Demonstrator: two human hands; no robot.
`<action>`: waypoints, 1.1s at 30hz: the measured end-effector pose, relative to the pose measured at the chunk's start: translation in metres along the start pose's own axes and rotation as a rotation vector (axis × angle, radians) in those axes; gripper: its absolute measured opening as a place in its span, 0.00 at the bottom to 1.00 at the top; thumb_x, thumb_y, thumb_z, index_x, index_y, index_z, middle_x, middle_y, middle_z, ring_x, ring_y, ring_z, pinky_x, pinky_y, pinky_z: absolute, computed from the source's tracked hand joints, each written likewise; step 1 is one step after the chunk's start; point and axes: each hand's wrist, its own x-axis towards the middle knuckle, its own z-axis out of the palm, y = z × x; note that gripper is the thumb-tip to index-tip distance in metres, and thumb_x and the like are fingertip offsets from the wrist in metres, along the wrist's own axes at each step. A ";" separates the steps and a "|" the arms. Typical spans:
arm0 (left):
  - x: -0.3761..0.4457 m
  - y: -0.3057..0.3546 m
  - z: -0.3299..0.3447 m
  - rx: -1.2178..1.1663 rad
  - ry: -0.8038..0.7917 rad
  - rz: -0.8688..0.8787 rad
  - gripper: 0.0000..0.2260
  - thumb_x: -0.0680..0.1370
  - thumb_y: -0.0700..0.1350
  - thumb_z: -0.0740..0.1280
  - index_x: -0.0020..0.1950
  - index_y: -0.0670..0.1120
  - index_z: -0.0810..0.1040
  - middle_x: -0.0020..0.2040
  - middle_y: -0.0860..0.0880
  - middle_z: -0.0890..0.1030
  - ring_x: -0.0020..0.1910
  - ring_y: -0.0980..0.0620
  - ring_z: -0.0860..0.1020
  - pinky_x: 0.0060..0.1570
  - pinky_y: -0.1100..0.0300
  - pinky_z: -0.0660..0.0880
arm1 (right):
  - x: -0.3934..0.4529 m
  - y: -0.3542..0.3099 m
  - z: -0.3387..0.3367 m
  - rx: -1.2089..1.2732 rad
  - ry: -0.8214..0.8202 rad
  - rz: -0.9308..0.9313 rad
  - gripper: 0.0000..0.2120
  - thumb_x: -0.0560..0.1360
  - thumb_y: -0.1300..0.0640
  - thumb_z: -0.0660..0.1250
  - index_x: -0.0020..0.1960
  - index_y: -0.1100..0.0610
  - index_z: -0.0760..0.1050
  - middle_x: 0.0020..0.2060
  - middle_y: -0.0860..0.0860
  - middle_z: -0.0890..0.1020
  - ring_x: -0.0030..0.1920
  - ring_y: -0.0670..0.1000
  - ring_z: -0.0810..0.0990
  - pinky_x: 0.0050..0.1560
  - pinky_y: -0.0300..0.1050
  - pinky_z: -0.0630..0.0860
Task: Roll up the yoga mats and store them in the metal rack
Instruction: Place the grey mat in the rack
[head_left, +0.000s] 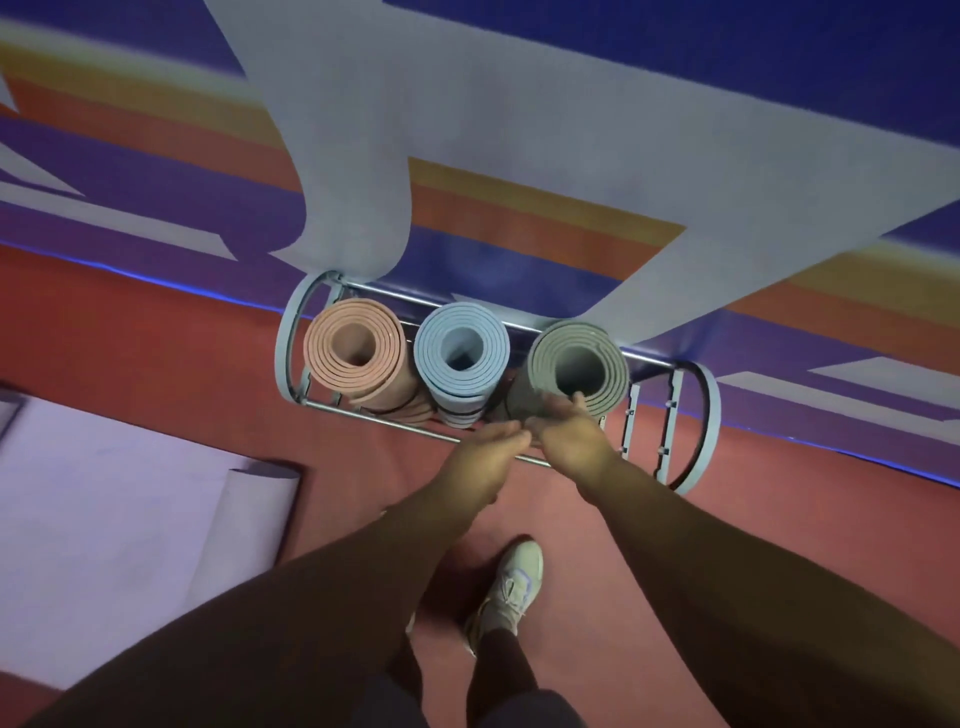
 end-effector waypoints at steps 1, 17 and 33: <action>-0.001 -0.004 -0.007 0.014 0.008 -0.015 0.10 0.82 0.50 0.66 0.63 0.54 0.79 0.48 0.49 0.77 0.42 0.51 0.73 0.40 0.59 0.67 | -0.001 -0.001 -0.002 -0.035 -0.017 -0.016 0.32 0.70 0.47 0.68 0.73 0.51 0.70 0.79 0.56 0.58 0.77 0.60 0.61 0.73 0.51 0.64; -0.106 -0.010 -0.035 -0.120 0.230 0.094 0.05 0.81 0.50 0.67 0.56 0.53 0.78 0.52 0.51 0.79 0.47 0.47 0.76 0.42 0.58 0.69 | -0.090 -0.022 -0.030 -0.320 -0.106 -0.203 0.18 0.80 0.57 0.68 0.69 0.54 0.74 0.49 0.50 0.80 0.40 0.47 0.78 0.37 0.30 0.72; -0.295 -0.192 -0.233 -0.165 0.589 0.154 0.11 0.81 0.49 0.66 0.62 0.51 0.79 0.50 0.46 0.81 0.41 0.47 0.79 0.39 0.57 0.75 | -0.213 -0.046 0.214 -0.537 -0.267 -0.398 0.05 0.77 0.57 0.70 0.50 0.48 0.78 0.30 0.50 0.78 0.28 0.50 0.73 0.28 0.40 0.68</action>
